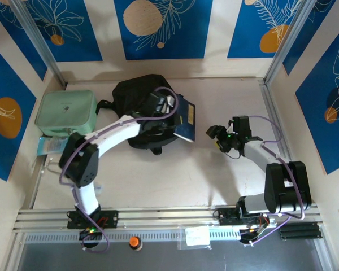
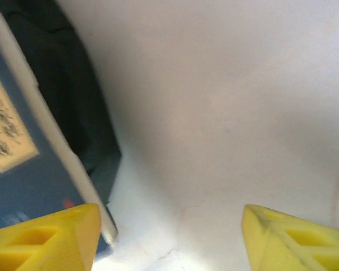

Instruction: Pack books, pencil case, and school supplies into a backpack

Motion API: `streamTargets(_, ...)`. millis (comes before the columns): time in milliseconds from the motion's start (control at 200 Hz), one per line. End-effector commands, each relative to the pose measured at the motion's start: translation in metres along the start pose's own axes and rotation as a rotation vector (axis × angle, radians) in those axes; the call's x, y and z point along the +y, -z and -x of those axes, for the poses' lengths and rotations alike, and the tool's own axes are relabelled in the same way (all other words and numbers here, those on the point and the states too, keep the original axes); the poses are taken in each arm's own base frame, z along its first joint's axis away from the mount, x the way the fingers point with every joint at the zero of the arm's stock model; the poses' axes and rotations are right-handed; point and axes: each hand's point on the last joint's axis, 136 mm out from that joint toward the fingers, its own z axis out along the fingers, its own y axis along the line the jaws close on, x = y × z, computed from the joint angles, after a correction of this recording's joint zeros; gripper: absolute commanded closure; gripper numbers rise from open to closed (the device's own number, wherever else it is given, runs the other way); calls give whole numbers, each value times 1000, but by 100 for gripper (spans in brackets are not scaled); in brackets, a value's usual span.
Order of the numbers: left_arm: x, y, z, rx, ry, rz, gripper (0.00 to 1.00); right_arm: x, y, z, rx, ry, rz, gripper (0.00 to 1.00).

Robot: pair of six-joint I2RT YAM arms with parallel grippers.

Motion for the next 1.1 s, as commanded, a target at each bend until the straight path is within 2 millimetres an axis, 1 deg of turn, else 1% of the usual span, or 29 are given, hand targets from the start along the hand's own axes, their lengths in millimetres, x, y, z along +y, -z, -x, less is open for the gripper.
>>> streamTargets(0,-16,41,54,-257,79,-74,100,41,7,4,-4,30,208,27)
streamTargets(90,-10,56,67,-344,149,-90,100,62,10,5,20,15,303,23)
streamTargets(210,-6,64,78,-414,228,-125,100,91,11,3,59,-29,417,20)
streamTargets(360,-4,68,84,-480,321,-183,100,133,10,-5,102,-106,546,19)
streamTargets(485,5,75,87,-550,421,-215,100,164,7,-14,120,-95,597,19)
streamTargets(545,6,79,88,-576,446,-232,100,176,5,-19,120,-96,607,19)
streamTargets(660,7,82,89,-597,483,-268,100,193,-1,-21,116,-119,631,19)
streamTargets(795,2,86,92,-616,507,-329,100,202,-14,-25,143,-208,624,23)
streamTargets(940,-7,87,95,-609,501,-369,100,214,-23,-28,139,-193,632,25)
streamTargets(1095,-6,84,93,-598,524,-383,100,231,-25,-28,124,-133,663,29)
